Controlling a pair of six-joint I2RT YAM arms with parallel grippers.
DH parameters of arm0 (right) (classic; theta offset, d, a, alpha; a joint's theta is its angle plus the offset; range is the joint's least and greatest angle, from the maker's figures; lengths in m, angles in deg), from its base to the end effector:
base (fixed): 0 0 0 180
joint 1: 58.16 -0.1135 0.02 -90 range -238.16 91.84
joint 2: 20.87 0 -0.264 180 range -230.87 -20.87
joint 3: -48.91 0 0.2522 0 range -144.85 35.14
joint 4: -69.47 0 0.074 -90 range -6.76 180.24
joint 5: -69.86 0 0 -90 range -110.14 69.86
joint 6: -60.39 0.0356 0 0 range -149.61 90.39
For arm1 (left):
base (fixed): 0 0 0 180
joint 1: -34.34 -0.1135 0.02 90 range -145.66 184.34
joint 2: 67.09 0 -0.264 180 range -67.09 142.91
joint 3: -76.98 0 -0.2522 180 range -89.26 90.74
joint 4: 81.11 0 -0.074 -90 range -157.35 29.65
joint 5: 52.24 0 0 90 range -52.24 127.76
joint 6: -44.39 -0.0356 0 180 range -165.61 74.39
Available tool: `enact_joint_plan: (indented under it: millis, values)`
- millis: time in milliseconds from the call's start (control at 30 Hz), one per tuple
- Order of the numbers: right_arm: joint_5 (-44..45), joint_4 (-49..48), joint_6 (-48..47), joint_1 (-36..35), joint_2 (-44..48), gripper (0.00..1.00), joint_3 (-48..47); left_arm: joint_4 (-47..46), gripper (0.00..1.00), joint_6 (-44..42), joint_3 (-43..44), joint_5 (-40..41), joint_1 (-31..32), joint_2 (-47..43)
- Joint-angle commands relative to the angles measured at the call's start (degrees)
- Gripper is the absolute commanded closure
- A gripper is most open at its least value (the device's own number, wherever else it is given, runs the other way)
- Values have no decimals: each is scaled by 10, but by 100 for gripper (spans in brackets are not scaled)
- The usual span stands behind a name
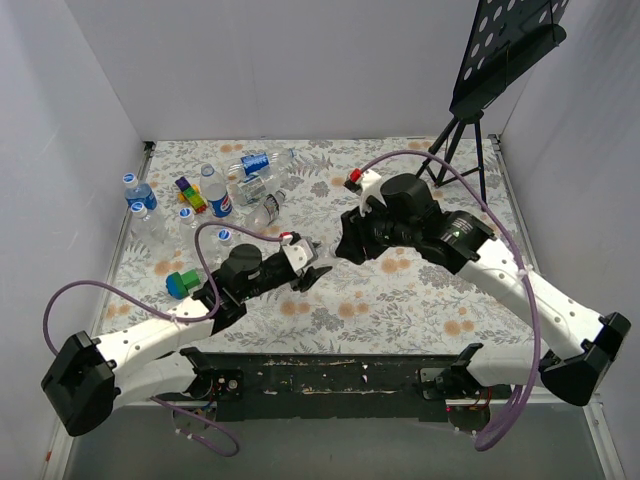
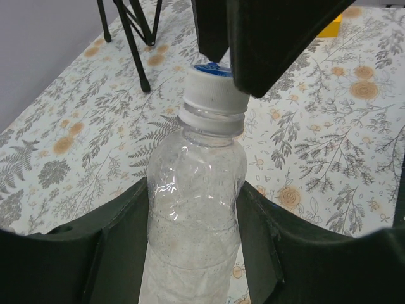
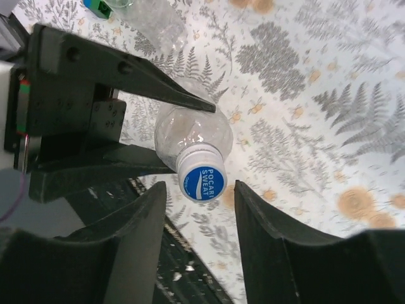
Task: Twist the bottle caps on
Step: Screw the bottle cap onto the plastic bottle.
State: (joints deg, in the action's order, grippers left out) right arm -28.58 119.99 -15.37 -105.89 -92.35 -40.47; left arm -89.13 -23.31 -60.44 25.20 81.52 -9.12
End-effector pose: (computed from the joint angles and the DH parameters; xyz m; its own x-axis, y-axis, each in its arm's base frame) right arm 0.1765 0.2019 0.3825 -0.5520 -0.2455 -0.7969 -0.7009 0.6544 0.2839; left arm 0.1513 -0.1747 0.2564 -0.4080 -0.1047 -0.9070 0.7649 0.5032 -0.4021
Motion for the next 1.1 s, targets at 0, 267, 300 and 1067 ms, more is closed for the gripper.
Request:
enact_joint_plan:
  millis: [0, 267, 300, 1067]
  values:
    - [13, 9, -159, -4, 56, 43, -41, 48, 86, 18, 58, -133, -36, 25]
    - [-128, 62, -445, -4, 119, 37, 1, 151, 83, 0, 113, -305, -82, 56]
    - [-141, 68, -473, -4, 120, 36, 6, 154, 83, -2, 114, -318, -83, 56]
    - [-251, 140, -621, -11, 35, 37, -20, 146, 83, 3, 116, -390, -83, 52]
